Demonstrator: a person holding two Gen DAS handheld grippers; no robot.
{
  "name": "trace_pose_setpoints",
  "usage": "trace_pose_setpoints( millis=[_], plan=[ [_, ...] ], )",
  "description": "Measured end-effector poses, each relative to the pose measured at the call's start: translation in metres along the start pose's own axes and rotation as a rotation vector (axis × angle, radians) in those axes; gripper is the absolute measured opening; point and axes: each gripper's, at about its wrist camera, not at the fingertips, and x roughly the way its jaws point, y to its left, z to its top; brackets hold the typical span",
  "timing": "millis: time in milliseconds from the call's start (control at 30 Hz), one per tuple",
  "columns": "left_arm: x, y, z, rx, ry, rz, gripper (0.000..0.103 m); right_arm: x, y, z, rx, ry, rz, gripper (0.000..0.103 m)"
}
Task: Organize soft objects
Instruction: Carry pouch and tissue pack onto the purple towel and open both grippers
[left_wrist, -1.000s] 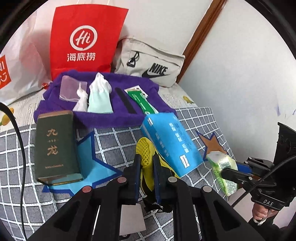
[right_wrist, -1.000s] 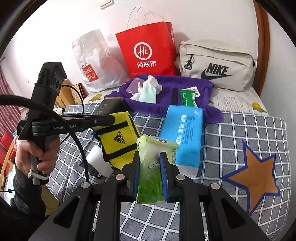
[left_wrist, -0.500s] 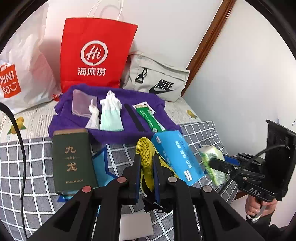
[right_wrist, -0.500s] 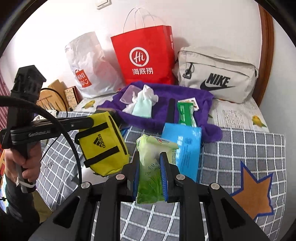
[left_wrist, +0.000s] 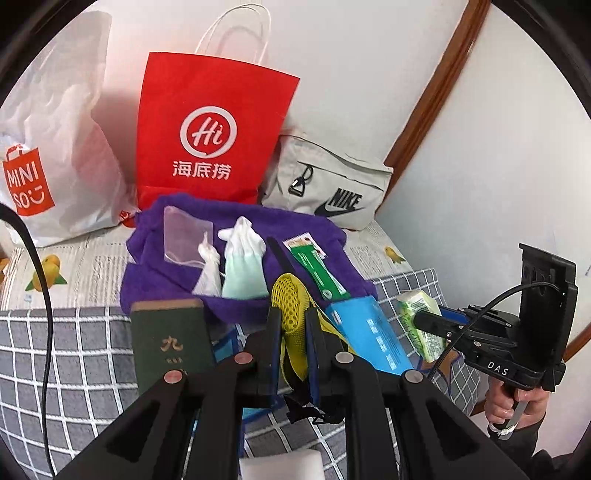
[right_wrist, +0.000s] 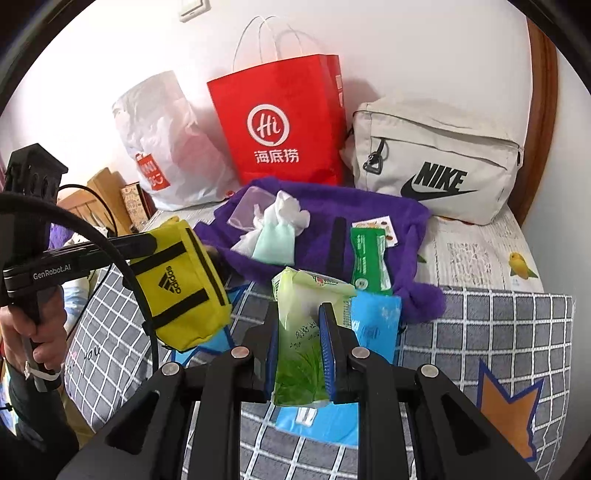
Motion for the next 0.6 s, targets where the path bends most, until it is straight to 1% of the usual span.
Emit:
trace_pose_setpoints(
  millis=[200,300,600],
  plan=[
    [0.008,0.011,0.019,-0.005,-0.008,0.013,0.012,0.008,-0.012,0.014,0.018,-0.005,-0.008,0.02],
    [0.013,0.016,0.028,-0.008,-0.006,0.001,0.012,0.014,-0.019,0.02,0.033,0.0,-0.018,0.02],
    [0.03,0.036,0.052,-0.022,-0.003,0.029,0.012,0.025,-0.039,0.036,0.065,0.003,-0.045,0.02]
  ],
)
